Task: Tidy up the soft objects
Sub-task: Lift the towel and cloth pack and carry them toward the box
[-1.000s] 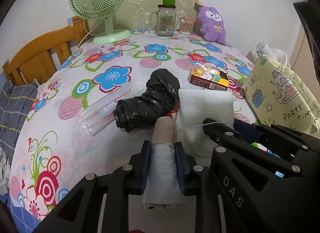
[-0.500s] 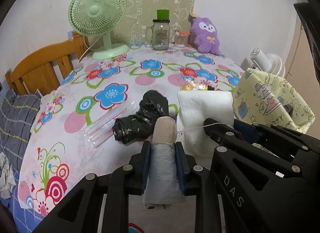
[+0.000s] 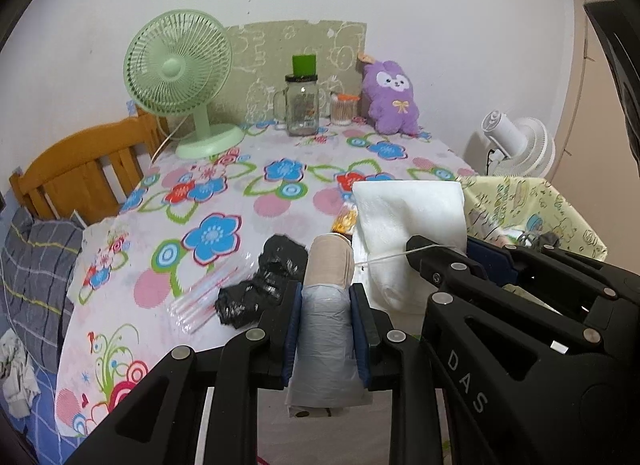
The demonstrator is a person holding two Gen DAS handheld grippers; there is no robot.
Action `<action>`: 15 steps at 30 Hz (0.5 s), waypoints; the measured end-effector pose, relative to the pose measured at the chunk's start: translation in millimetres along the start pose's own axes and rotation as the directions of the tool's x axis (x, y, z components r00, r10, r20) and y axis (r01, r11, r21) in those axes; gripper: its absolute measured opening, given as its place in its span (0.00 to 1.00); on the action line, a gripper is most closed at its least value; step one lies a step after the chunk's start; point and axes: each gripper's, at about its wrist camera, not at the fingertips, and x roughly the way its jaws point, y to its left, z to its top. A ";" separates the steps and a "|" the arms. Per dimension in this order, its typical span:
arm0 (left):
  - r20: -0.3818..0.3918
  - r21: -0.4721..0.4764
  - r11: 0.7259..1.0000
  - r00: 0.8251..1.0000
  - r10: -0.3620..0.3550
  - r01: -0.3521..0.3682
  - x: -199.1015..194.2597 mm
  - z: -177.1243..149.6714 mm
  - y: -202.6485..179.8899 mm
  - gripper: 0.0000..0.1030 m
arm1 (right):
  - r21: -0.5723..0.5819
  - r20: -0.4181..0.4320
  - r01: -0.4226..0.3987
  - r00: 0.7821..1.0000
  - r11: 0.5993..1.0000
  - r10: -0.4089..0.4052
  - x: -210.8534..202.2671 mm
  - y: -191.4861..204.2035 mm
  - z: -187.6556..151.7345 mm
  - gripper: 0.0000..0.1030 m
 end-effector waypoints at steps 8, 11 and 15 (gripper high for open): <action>0.029 0.017 1.000 0.999 -0.013 0.013 -7.7 15.7 -14.8 0.22 | -0.004 0.031 0.006 1.000 1.000 -0.006 -12.4 -13.3 14.2 0.20; 0.041 0.025 1.000 0.999 -0.019 0.018 -10.3 21.0 -21.1 0.22 | -0.001 0.043 0.010 0.999 1.000 -0.010 -16.7 -18.7 18.3 0.20; 0.051 0.034 0.999 0.998 -0.031 0.029 -11.5 27.2 -29.9 0.22 | 0.002 0.053 0.016 0.998 1.000 -0.016 -21.8 -27.1 23.6 0.20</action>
